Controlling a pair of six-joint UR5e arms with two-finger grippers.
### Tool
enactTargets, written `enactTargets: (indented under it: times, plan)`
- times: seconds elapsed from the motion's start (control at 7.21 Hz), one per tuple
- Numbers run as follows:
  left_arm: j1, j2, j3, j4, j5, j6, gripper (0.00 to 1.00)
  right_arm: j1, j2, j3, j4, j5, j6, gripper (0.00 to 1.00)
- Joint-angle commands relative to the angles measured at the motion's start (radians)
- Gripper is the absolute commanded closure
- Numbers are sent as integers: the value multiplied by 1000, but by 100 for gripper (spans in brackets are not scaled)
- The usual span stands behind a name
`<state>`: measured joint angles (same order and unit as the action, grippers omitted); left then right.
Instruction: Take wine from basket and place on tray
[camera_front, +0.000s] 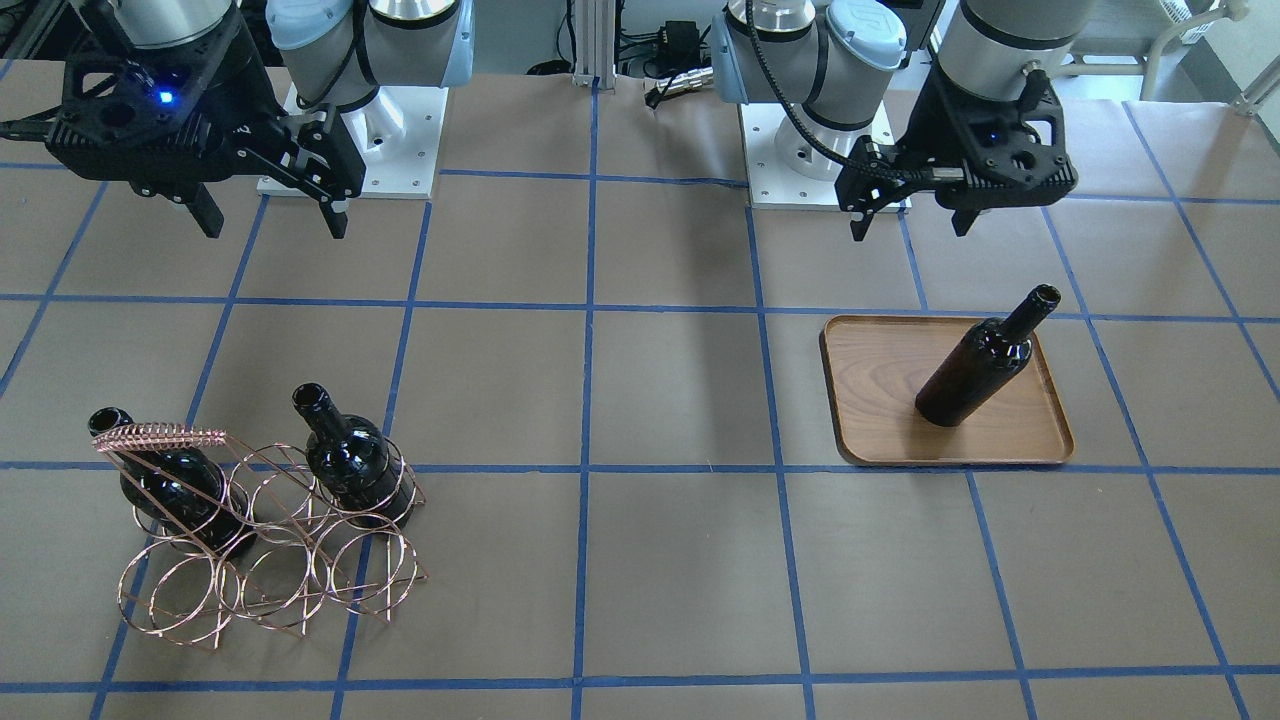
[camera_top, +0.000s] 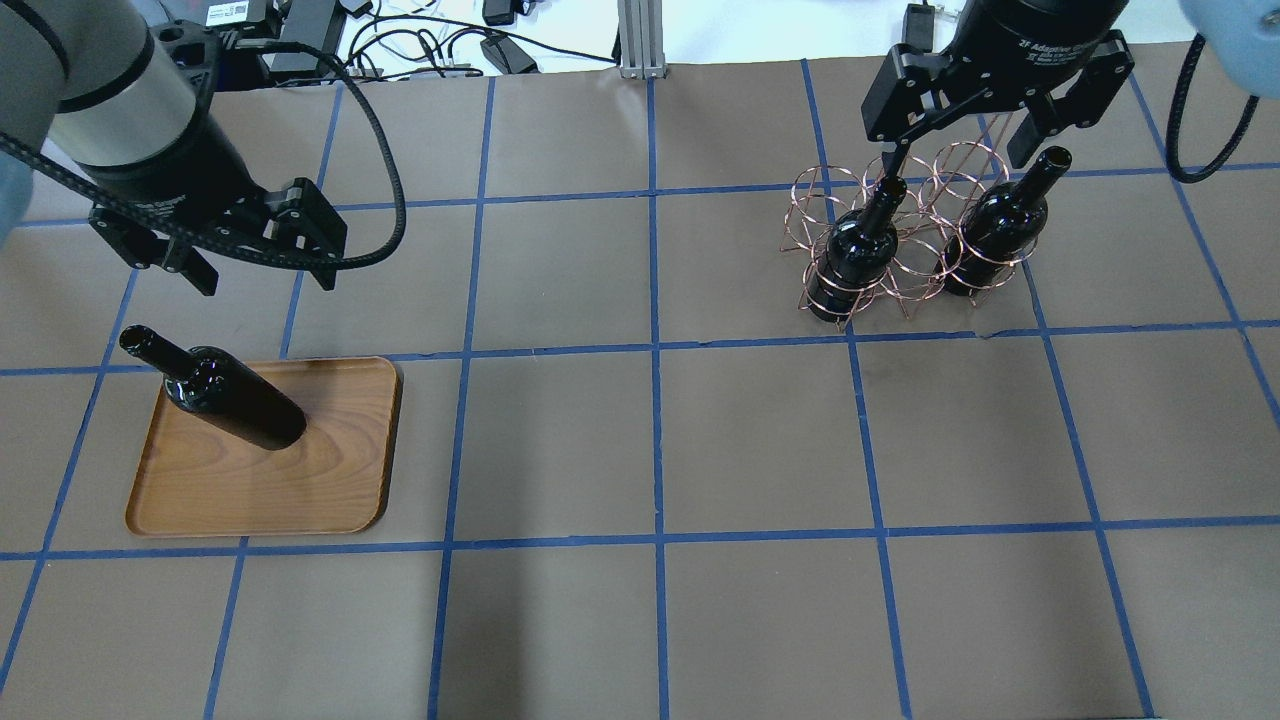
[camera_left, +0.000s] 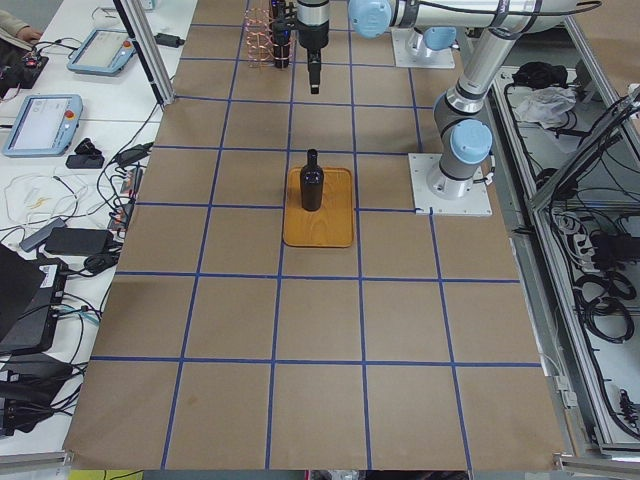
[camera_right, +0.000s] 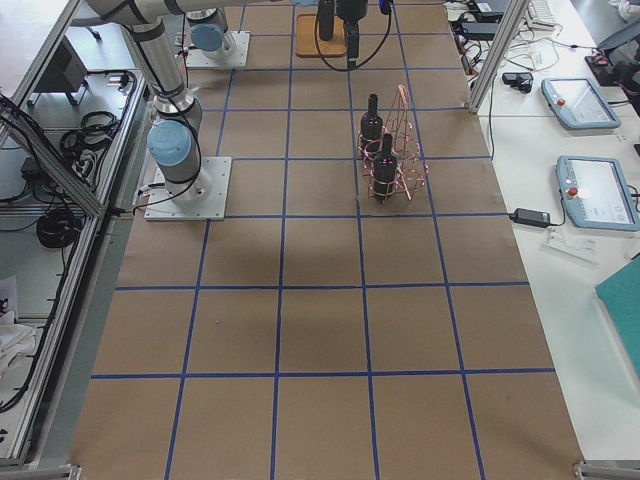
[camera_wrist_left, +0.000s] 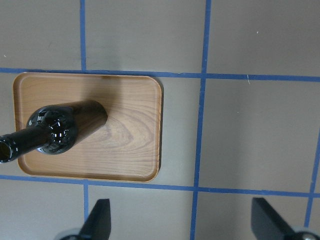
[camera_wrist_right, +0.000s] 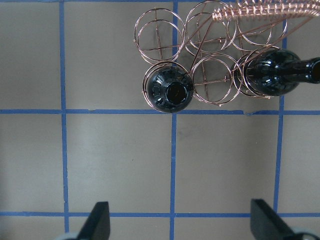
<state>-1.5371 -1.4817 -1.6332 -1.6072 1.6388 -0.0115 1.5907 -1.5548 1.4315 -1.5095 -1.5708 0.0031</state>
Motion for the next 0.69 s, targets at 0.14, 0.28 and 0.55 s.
enactTargets:
  times: [0.14, 0.28, 0.55]
  plan:
    - [-35, 15, -2, 3, -89, -10, 0, 0, 1, 1, 0, 2, -2, 0]
    - [-35, 20, -2, -3, -85, -10, 0, 0, 1, 1, 2, 0, -2, 0]
    - [-34, 21, -5, -3, -83, -10, 0, 0, 1, 1, 2, 2, -2, 0]
